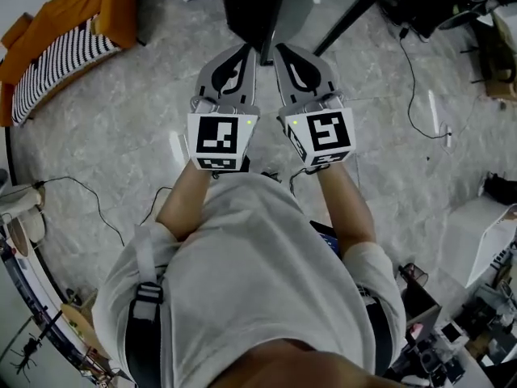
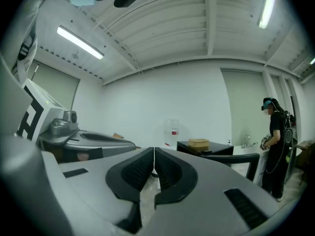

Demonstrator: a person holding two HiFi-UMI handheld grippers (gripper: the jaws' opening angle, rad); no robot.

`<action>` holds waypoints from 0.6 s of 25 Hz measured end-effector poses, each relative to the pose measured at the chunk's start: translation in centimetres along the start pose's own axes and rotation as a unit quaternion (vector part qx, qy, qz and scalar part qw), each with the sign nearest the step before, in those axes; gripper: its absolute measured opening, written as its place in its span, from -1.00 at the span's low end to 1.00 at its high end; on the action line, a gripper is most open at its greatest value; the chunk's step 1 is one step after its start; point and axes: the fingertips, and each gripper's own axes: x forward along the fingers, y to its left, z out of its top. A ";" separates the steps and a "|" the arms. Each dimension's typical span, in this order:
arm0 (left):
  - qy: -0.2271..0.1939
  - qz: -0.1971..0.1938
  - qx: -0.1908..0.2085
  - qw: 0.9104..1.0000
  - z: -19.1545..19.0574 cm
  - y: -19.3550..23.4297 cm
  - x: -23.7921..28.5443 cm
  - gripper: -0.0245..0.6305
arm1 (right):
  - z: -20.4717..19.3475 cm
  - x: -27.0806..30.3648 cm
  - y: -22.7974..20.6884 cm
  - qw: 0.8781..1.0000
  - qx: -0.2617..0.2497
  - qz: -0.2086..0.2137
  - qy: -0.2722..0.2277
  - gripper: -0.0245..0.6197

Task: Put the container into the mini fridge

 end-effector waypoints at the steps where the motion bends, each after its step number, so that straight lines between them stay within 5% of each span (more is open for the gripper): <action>1: 0.002 0.012 -0.002 1.000 -0.2 1.2 0.0 -0.89 | 0.1 1.1 0.6 1.000 -0.003 0.013 -0.004 -0.80; 15: 0.015 0.141 -0.025 0.990 -3.8 20.2 -3.1 -0.89 | 1.1 17.0 11.0 0.987 -0.043 0.152 0.006 -0.80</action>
